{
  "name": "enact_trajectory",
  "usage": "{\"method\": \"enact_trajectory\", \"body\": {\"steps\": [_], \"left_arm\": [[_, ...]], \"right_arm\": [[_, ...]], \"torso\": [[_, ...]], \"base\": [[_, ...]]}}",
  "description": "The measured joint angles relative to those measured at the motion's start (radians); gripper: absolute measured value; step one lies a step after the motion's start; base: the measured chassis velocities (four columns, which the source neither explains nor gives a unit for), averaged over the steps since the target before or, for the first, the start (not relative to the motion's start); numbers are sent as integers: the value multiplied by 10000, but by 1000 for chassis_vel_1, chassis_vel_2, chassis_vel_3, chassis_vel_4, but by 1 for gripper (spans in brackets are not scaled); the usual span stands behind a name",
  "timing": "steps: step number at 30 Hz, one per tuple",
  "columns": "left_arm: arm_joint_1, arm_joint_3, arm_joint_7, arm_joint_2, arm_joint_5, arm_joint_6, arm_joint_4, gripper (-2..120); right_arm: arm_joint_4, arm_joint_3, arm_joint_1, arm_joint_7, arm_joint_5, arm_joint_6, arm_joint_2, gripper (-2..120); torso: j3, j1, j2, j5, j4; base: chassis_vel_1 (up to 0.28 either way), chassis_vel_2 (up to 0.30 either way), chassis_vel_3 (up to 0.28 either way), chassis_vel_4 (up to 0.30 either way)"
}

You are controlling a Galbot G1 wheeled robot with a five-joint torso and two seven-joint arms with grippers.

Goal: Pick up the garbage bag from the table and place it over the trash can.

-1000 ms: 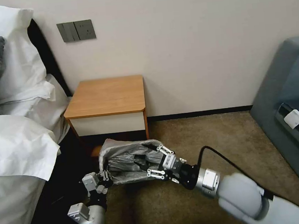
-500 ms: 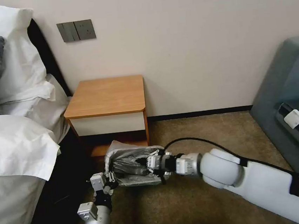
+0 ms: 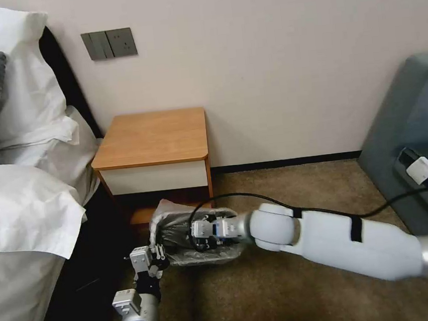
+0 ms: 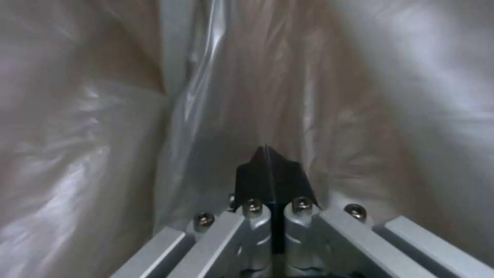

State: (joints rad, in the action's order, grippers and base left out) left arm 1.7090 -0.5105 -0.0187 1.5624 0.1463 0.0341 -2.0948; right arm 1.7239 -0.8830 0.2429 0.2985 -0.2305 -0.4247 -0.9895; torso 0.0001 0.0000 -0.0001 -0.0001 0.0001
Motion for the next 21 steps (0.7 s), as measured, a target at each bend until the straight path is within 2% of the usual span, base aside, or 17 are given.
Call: {"method": "enact_trajectory", "body": {"steps": [5, 12, 17, 21], "left_arm": [[187, 476, -148, 144, -393, 14, -341, 7], [455, 1005, -359, 273, -902, 65, -719, 7], [447, 962, -399, 299, -952, 71, -674, 7], [238, 613, -469, 279, -680, 147, -313, 7]], "right_arm": [[-1205, -832, -436, -20, 131, -43, -733, 0], [-2435, -1200, -533, -11, 397, -64, -1527, 0], [-2427, -1160, -426, -18, 408, -30, -1553, 0], [-1548, -906, -391, -74, 194, -8, -1157, 0]], "torso": [[-1, 0, 0, -1, -1], [0, 0, 0, 0, 0], [0, 0, 0, 1, -1], [-1, 0, 0, 1, 0]], "base": [[0, 0, 0, 0], [0, 0, 0, 0], [0, 0, 0, 0], [0, 0, 0, 0]]}}
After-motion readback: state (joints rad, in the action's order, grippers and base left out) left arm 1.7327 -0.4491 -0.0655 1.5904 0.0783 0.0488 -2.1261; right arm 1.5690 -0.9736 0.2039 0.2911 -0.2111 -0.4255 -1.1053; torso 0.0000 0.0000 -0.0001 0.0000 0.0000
